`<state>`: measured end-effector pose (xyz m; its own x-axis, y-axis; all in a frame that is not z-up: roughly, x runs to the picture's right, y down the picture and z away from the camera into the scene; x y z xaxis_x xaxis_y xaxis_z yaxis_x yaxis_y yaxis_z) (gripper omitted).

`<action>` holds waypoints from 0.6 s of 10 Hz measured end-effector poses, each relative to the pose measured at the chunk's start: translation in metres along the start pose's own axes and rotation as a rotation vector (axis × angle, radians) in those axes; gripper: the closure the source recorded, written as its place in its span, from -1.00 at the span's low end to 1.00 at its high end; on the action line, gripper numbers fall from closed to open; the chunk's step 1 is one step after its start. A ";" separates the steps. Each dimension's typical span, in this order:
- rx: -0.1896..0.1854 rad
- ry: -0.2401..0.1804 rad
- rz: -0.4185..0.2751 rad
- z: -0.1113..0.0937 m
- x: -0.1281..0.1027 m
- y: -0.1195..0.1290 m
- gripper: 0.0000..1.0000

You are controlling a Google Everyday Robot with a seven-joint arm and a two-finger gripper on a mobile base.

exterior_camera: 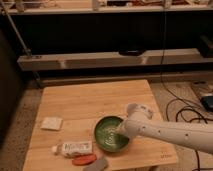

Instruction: Pick up the ceramic bowl

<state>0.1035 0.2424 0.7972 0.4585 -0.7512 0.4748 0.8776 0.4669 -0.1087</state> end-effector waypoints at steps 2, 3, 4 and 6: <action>-0.007 0.007 0.001 0.005 -0.002 0.001 0.25; -0.009 0.010 0.001 0.005 -0.003 0.001 0.26; -0.011 0.011 -0.002 0.006 -0.004 0.000 0.33; -0.014 0.014 -0.016 -0.008 -0.003 -0.007 0.69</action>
<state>0.0976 0.2374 0.7896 0.4467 -0.7649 0.4641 0.8865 0.4486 -0.1138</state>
